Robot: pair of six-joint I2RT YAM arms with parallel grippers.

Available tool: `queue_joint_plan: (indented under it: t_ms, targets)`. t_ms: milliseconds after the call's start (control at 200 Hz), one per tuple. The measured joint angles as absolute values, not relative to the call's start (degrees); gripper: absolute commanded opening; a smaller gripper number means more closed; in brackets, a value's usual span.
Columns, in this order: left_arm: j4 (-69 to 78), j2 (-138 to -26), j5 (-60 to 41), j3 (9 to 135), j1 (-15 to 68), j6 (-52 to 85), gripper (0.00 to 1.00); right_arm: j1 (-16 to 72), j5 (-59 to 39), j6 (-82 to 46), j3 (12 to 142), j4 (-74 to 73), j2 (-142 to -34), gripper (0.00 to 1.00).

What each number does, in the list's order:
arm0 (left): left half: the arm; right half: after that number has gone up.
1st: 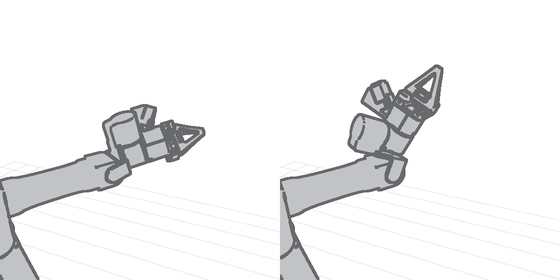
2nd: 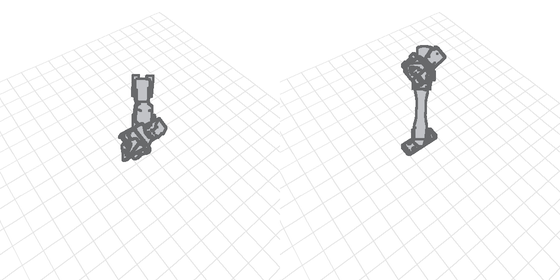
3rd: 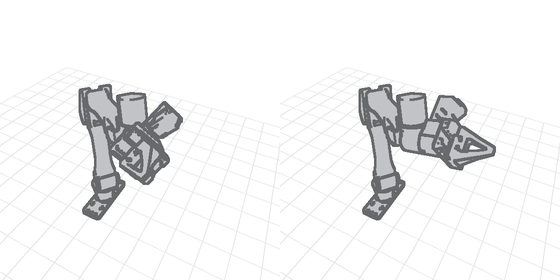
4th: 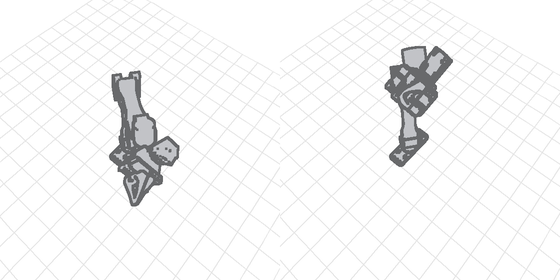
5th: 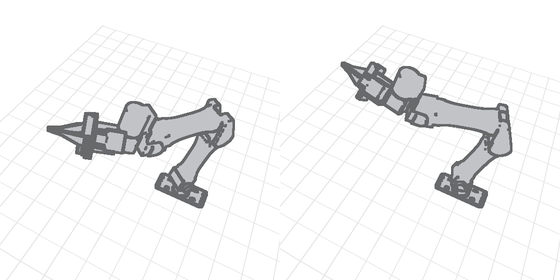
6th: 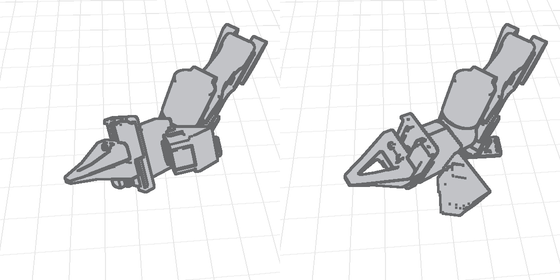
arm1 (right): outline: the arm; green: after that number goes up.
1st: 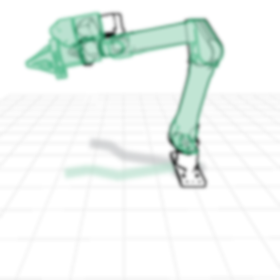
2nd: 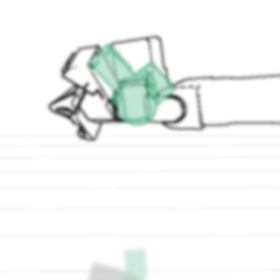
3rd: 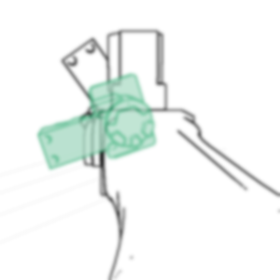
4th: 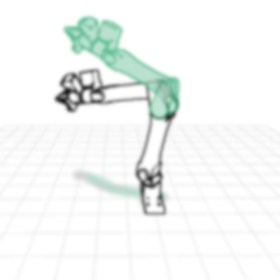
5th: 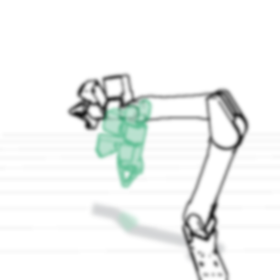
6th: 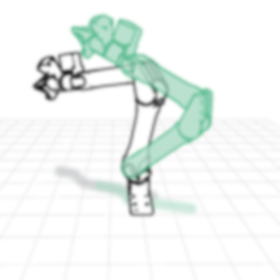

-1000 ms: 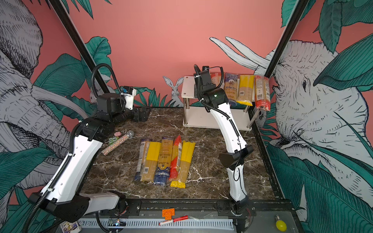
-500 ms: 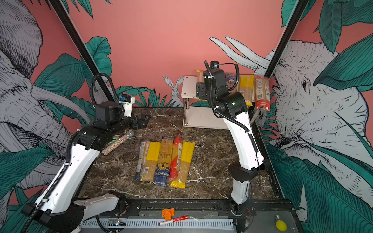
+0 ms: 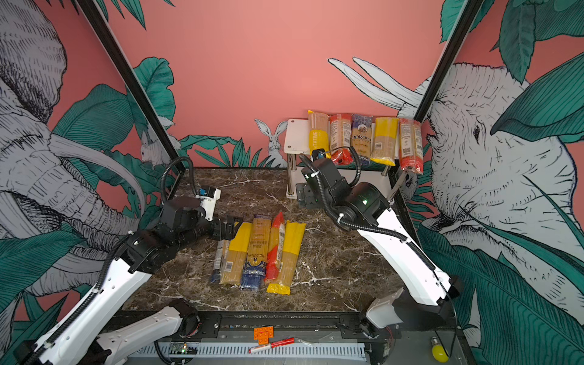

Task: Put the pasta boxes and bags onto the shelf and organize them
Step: 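Open the right gripper and draw it back while the left gripper lowers to the bags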

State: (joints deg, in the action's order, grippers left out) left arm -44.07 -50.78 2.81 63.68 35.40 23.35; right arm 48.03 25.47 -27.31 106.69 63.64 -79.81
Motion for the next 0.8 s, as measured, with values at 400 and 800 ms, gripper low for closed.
queue_joint_plan:
  t_ms: [400, 800]
  targets:
    - [-47.81, -40.32, 5.74, 46.11, 41.06, 34.04, 0.99, 53.23, 22.24, -35.05, 90.54, 65.45, -68.25, 0.99]
    - [-43.55, -46.15, 10.33, 38.54, 51.24, 40.23, 0.99, 54.5, 19.55, -37.54, 83.66, 65.49, -64.38, 0.99]
